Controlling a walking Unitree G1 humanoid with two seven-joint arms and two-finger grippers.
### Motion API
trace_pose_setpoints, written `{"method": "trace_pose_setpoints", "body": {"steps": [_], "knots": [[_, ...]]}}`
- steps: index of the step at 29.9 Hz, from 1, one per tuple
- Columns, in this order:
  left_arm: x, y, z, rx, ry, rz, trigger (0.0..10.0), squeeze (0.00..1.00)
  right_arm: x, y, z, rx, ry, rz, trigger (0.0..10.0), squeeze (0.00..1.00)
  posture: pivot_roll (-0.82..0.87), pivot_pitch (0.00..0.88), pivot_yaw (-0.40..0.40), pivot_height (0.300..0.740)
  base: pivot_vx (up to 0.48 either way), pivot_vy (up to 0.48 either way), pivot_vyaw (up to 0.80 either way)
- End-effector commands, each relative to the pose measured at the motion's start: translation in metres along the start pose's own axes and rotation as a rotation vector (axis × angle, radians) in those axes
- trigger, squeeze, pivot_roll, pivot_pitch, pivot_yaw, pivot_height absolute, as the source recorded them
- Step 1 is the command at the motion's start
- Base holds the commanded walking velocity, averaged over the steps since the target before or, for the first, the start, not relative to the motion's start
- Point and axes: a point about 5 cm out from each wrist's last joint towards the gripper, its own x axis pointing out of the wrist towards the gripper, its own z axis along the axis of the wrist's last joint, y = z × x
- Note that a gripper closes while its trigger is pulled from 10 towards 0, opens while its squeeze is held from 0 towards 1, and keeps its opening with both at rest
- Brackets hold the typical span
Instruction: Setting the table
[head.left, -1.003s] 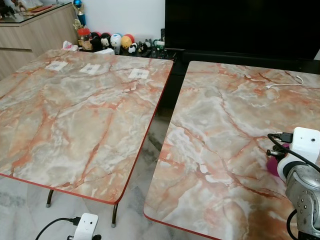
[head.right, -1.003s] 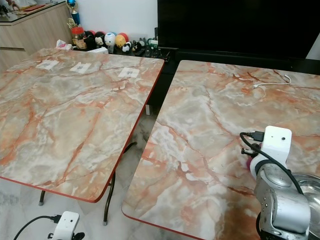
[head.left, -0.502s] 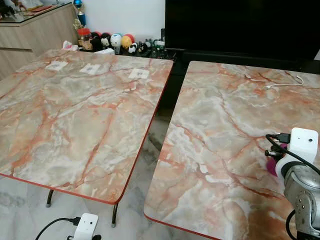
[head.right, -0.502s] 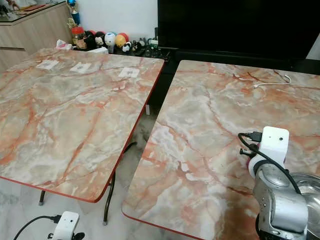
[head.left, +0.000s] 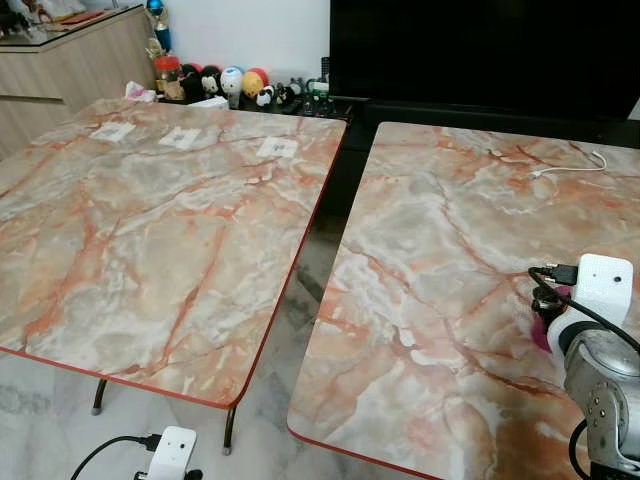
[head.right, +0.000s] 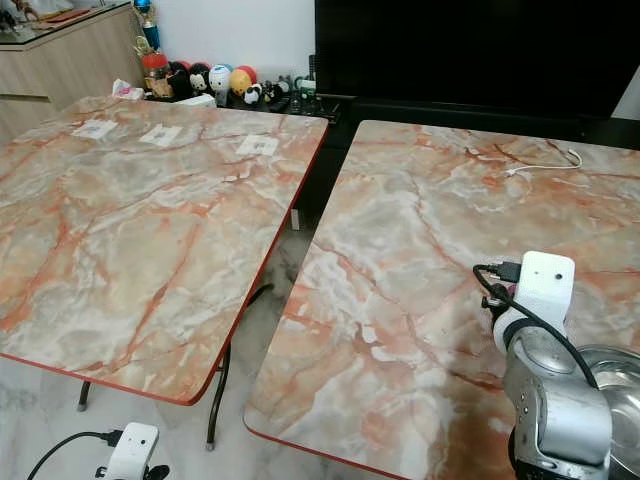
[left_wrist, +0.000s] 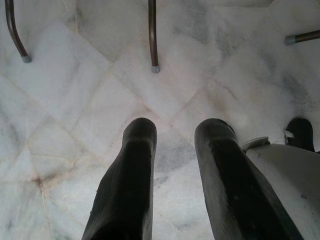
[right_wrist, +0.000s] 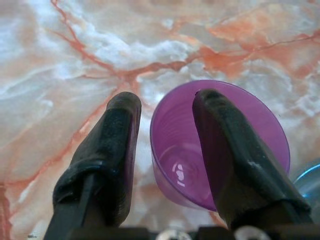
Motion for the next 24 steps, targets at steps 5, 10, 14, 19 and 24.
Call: {"method": "trace_pose_setpoints", "body": {"steps": [5,10,14,19,24], "knots": [[-0.001,-0.001,-0.006,-0.01,0.025,-0.002,10.0,0.0,0.001,0.001,0.003,0.018,-0.029,0.004,10.0,0.43,-0.01,0.007,-0.018,0.74,0.0,0.0,0.0],[-0.001,0.0,-0.007,-0.009,0.027,-0.002,10.0,0.0,-0.002,0.008,0.025,0.069,-0.224,0.059,10.0,0.0,-0.01,0.008,-0.017,0.74,0.0,0.0,0.0],[-0.001,0.0,-0.007,-0.008,0.027,-0.002,10.0,0.0,-0.016,0.024,0.038,0.206,-0.463,0.174,10.0,0.0,-0.01,0.008,-0.019,0.74,0.0,0.0,0.0],[-0.001,0.001,-0.006,-0.016,0.019,0.004,10.0,0.0,-0.017,0.037,0.022,0.155,-0.461,0.216,10.0,0.0,-0.02,0.006,-0.013,0.74,0.0,0.0,0.0],[-0.001,0.002,-0.005,-0.014,0.019,0.01,10.0,0.0,-0.016,0.039,0.007,0.149,-0.478,0.233,10.0,0.0,-0.02,0.01,-0.01,0.74,0.0,0.0,0.0]]}}
